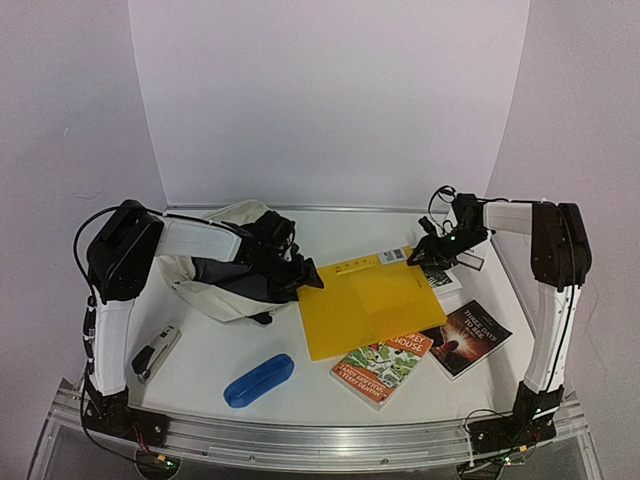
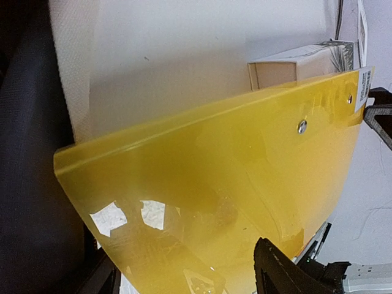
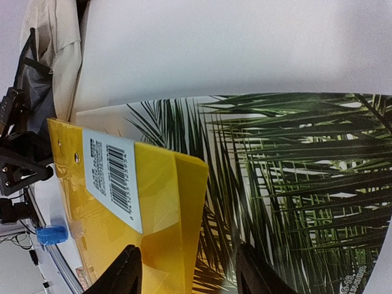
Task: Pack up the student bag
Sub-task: Pick up the files from the center of the board.
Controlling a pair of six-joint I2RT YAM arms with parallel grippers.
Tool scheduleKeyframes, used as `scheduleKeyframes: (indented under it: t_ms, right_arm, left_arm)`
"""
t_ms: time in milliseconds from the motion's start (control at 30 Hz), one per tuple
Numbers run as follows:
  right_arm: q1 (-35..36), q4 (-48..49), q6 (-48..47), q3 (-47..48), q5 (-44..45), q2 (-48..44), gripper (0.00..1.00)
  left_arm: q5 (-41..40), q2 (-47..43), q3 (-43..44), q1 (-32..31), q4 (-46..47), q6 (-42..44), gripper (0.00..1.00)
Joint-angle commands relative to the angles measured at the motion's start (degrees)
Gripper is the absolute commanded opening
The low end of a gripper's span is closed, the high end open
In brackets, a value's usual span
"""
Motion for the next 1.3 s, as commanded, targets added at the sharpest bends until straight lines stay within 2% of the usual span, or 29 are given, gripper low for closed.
scheduleKeyframes:
  t_ms: [0, 133, 333, 433, 533, 667, 733, 933, 1067, 1133, 1200, 1267]
  right_arm:
    - [0.4, -1.9, -0.9, -0.8, 4.5, 3.5, 0.5]
    - [0.4, -2.0, -1.7, -1.3, 5.0, 3.4, 0.46]
    - [0.4, -1.9, -2.2, -1.0, 4.3, 4.3, 0.45]
    - [0.5, -1.7, -2.8, -1.2, 1.7, 4.6, 0.45]
    - [0.5, -1.8, -3.2, -0.3, 0.6, 5.3, 0.45]
    - [0.4, -1.9, -4.9, -0.3, -0.7, 3.7, 0.45]
    - [0.4, -2.1, -4.9, -0.7, -2.5, 2.0, 0.43]
    - [0.4, -2.6, -3.2, -1.1, -10.7, -3.5, 0.38]
    - [0.2, -2.9, -0.5, 0.2, -16.6, -7.4, 0.31]
    - [0.3, -3.0, 1.2, 0.6, -20.0, -10.2, 0.3]
    - [0.3, -3.1, 2.7, 1.1, -22.6, -12.3, 0.33]
    - [0.2, -3.2, 3.5, 1.7, -23.6, -14.6, 0.44]
  left_arm:
    - [-3.6, -2.8, 0.3, 0.3, -2.3, -2.3, 0.75]
    - [-6.2, -2.0, 0.0, 0.5, -6.7, -2.7, 0.76]
    - [-2.4, -0.8, -0.3, 0.3, -1.2, -1.9, 0.77]
    - [1.5, -0.6, -0.6, 0.4, 4.8, -0.4, 0.75]
    - [4.8, -2.7, -3.9, 0.4, 14.5, -0.6, 0.61]
    - [4.5, -9.0, -9.4, 0.1, 25.9, 0.2, 0.41]
    - [4.3, -11.7, -11.2, 0.1, 28.9, 0.6, 0.35]
    - [6.5, -16.7, -10.5, 0.0, 31.5, 2.5, 0.17]
    - [5.2, -18.3, -9.7, 0.2, 28.1, 4.0, 0.03]
    - [3.4, -19.3, -10.3, 0.9, 25.8, 5.1, 0.0]
    - [3.3, -20.5, -11.7, 2.0, 26.3, 4.6, 0.0]
    - [5.5, -21.7, -12.8, 3.3, 28.7, 3.7, 0.0]
